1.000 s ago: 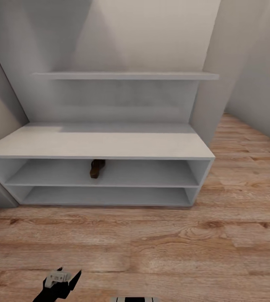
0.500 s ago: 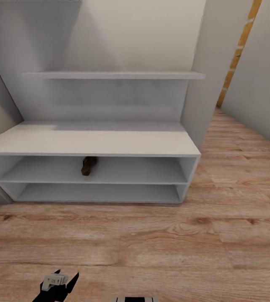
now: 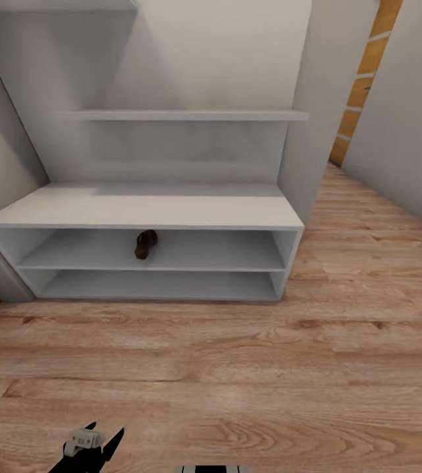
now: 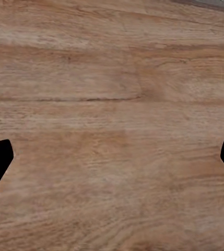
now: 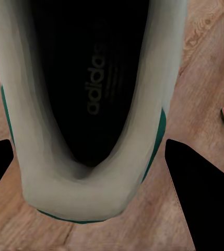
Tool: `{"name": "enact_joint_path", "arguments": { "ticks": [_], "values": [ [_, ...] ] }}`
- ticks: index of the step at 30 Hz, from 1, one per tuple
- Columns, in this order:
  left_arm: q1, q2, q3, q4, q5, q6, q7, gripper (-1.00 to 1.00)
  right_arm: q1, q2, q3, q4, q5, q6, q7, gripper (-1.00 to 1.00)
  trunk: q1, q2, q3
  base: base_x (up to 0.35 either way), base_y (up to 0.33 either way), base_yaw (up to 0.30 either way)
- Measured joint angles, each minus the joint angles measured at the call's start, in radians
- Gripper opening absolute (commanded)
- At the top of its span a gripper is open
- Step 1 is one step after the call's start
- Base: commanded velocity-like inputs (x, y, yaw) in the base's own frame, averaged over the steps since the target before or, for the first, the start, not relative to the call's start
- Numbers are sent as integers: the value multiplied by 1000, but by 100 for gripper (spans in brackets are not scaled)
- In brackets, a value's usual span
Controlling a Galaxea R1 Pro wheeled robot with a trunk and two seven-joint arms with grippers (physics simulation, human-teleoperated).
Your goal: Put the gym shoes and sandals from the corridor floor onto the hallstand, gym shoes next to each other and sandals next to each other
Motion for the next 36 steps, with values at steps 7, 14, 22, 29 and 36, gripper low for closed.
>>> {"name": "enact_joint_path", "arguments": {
  "ticks": [7,14,22,29,36],
  "values": [
    [0,0,27,0,0,0,-1,100,0,1,0,0,0,1,0,-100,0,0,0,-254,173,0],
    [0,-1,31,0,-7,-1,1,100,0,2,0,0,0,0,0,-100,-1,0,0,-56,46,0],
    [0,-1,32,0,-9,-1,1,100,0,2,0,-2,0,0,0,-100,-1,0,0,-7,5,-58],
    [1,-1,32,22,-10,-4,-3,100,0,12,2,-1,-1,0,-1,-100,-1,0,1,0,0,-47],
    [1,0,32,54,-10,-9,-19,100,0,97,58,-6,20,0,3,-100,-1,0,1,0,0,-2]
  ]
}}
